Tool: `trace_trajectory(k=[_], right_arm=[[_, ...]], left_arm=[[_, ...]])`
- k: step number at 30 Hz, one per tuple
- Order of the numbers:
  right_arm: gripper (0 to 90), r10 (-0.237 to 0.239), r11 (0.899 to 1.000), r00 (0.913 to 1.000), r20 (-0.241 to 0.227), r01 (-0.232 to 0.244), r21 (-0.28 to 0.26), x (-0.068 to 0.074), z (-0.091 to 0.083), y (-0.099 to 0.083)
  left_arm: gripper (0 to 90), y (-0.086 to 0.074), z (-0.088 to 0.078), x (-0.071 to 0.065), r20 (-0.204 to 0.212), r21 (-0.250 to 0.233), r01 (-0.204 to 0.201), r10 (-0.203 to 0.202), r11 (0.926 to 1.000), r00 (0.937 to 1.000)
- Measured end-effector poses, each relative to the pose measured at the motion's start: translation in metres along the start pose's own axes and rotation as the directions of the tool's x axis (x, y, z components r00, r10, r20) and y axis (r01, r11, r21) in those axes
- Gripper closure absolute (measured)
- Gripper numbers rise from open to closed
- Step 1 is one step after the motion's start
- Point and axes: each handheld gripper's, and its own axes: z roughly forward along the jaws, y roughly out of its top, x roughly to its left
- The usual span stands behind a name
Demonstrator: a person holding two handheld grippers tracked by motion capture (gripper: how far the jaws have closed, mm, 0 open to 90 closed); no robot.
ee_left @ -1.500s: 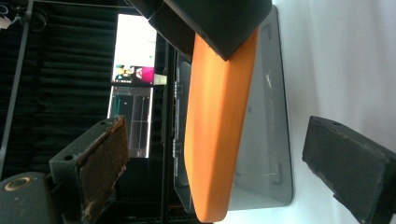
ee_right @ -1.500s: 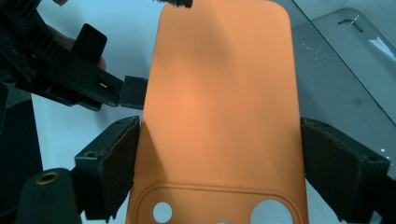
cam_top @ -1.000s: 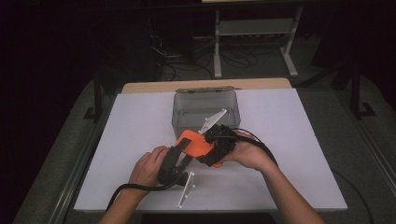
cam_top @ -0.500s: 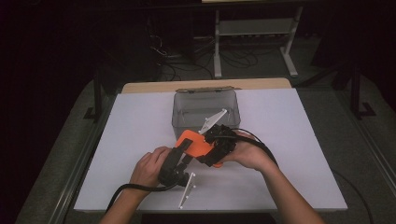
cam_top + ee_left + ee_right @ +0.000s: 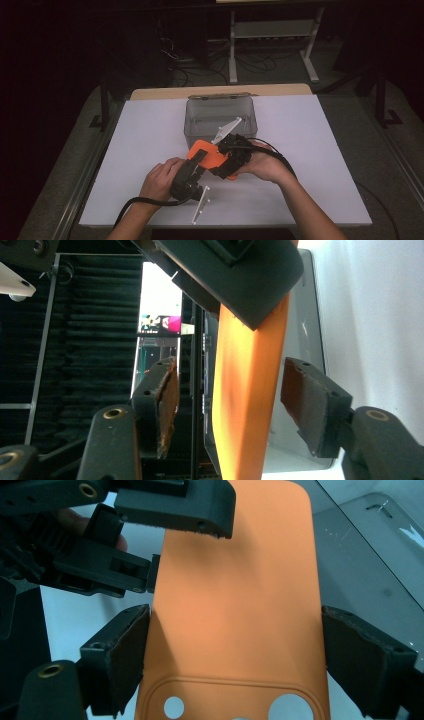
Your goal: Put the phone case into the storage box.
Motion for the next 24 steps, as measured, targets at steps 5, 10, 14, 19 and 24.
trace_trajectory(k=[5, 10, 14, 19, 24], right_arm=[[14.7, 0.001, 1.000, 1.0000, -0.003, -0.001, 0.002, 0.0002, 0.0010, 0.0001], [14.7, 0.001, 1.000, 1.0000, -0.005, -0.001, 0.002, 0.0001, 0.0013, 0.0003], [14.7, 0.004, 1.000, 1.0000, -0.005, -0.004, -0.001, -0.0003, 0.0009, 0.0003], [14.7, 0.003, 1.000, 1.0000, -0.005, -0.003, -0.001, -0.0003, 0.0012, 0.0004], [14.7, 0.005, 1.000, 1.0000, -0.005, -0.005, -0.002, -0.0003, 0.0011, 0.0005]], left_arm=[[44.8, 0.0004, -0.0003, 0.0000, -0.005, -0.002, -0.004, 0.004, 1.0000, 1.0000], [48.2, 0.0014, -0.0005, -0.0003, -0.001, -0.007, -0.008, 0.008, 0.9999, 1.0000], [51.7, 0.0026, -0.0007, -0.0006, -0.001, -0.015, -0.011, 0.011, 0.9998, 0.9999], [54.8, 0.0034, -0.0015, 0.0002, 0.001, -0.009, -0.024, 0.024, 0.9997, 0.9997], [58.1, 0.0036, -0.0019, 0.0005, 0.003, -0.010, -0.028, 0.028, 0.9996, 0.9996]])
